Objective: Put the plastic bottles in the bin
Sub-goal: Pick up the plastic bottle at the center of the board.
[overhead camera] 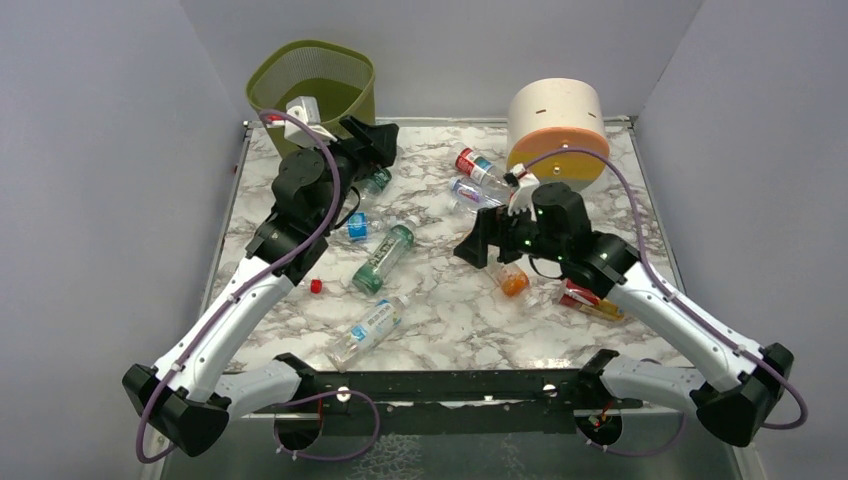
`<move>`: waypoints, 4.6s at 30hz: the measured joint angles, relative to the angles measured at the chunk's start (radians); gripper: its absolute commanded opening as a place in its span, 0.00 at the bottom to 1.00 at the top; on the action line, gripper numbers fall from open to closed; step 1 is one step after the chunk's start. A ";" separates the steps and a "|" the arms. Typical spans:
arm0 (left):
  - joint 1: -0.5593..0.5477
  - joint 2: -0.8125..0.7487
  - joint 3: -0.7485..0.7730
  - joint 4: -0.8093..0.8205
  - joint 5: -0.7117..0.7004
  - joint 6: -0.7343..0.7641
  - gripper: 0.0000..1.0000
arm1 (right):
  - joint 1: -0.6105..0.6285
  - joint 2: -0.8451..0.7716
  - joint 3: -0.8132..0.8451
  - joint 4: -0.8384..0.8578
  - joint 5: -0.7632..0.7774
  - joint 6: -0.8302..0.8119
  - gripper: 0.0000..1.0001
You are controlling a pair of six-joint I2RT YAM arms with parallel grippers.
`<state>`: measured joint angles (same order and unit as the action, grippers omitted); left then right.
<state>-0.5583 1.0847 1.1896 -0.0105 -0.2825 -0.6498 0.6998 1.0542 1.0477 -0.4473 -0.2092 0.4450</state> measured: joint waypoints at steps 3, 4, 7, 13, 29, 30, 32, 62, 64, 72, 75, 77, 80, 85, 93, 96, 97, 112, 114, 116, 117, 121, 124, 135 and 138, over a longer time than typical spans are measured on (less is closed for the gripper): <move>0.001 -0.002 -0.027 -0.003 0.023 -0.005 0.86 | 0.000 0.065 -0.047 -0.016 0.105 0.001 1.00; 0.001 -0.002 -0.042 -0.009 0.025 -0.006 0.87 | 0.000 0.087 -0.065 -0.019 0.132 0.002 0.99; 0.001 -0.006 -0.090 -0.031 0.039 -0.009 0.87 | 0.000 0.163 -0.124 -0.040 0.218 0.003 0.99; 0.002 -0.029 -0.158 -0.052 0.058 -0.021 0.87 | 0.000 0.257 -0.145 -0.053 0.345 -0.002 0.99; 0.008 -0.079 -0.222 -0.060 0.083 -0.031 0.88 | -0.079 0.418 -0.085 -0.055 0.506 -0.098 0.99; 0.008 -0.079 -0.222 -0.060 0.084 -0.031 0.88 | -0.079 0.422 -0.075 -0.056 0.510 -0.105 0.99; 0.008 -0.081 -0.222 -0.060 0.085 -0.031 0.88 | -0.079 0.426 -0.056 -0.056 0.519 -0.121 0.99; 0.023 -0.109 -0.227 -0.089 0.103 -0.030 0.88 | -0.113 0.643 0.081 -0.025 0.326 -0.367 0.96; 0.023 -0.109 -0.233 -0.089 0.103 -0.030 0.88 | -0.113 0.652 0.081 -0.031 0.302 -0.363 0.91; 0.027 -0.109 -0.245 -0.089 0.111 -0.030 0.88 | -0.113 0.678 0.095 -0.054 0.240 -0.341 0.77; 0.027 -0.110 -0.250 -0.089 0.114 -0.030 0.90 | -0.113 0.682 0.098 -0.056 0.220 -0.338 0.66; 0.027 -0.110 -0.255 -0.091 0.117 -0.031 0.92 | -0.113 0.690 0.109 -0.060 0.208 -0.336 0.63; 0.028 -0.113 -0.255 -0.099 0.123 -0.034 0.93 | -0.113 0.700 0.122 -0.060 0.186 -0.330 0.60; 0.028 -0.146 -0.255 -0.125 0.144 -0.044 0.94 | -0.113 0.702 0.125 -0.063 0.139 -0.320 0.57; 0.028 -0.216 -0.263 -0.175 0.194 -0.053 0.94 | -0.113 0.693 0.158 -0.079 0.035 -0.286 0.55; 0.028 -0.242 -0.285 -0.190 0.213 -0.061 0.94 | -0.113 0.669 0.188 -0.077 -0.004 -0.263 0.54; 0.028 -0.250 -0.294 -0.198 0.220 -0.066 0.94 | -0.113 0.661 0.196 -0.076 -0.016 -0.256 0.54; 0.028 -0.408 -0.502 -0.161 0.298 -0.085 0.99 | -0.134 0.647 0.360 -0.062 -0.199 -0.130 0.51; 0.028 -0.420 -0.529 -0.138 0.304 -0.086 0.99 | -0.139 0.647 0.378 -0.055 -0.228 -0.109 0.51; 0.028 -0.417 -0.544 -0.116 0.315 -0.087 0.99 | -0.141 0.647 0.393 -0.041 -0.256 -0.083 0.51; 0.028 -0.411 -0.551 -0.101 0.322 -0.089 0.99 | -0.143 0.647 0.399 -0.032 -0.270 -0.072 0.51; 0.028 -0.381 -0.570 -0.044 0.345 -0.095 0.99 | -0.146 0.647 0.406 0.023 -0.336 -0.013 0.51; 0.028 -0.355 -0.584 0.005 0.357 -0.101 0.99 | -0.146 0.647 0.406 0.068 -0.385 0.033 0.51; -0.027 -0.255 -0.602 0.147 0.364 -0.113 0.99 | -0.146 0.646 0.396 0.301 -0.543 0.227 0.51; -0.044 -0.234 -0.602 0.174 0.363 -0.115 0.99 | -0.146 0.642 0.370 0.368 -0.576 0.278 0.51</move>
<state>-0.6022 0.8505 0.5873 0.1638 0.0807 -0.7647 0.5537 1.6958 1.4174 -0.0792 -0.7853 0.7235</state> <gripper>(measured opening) 0.989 0.623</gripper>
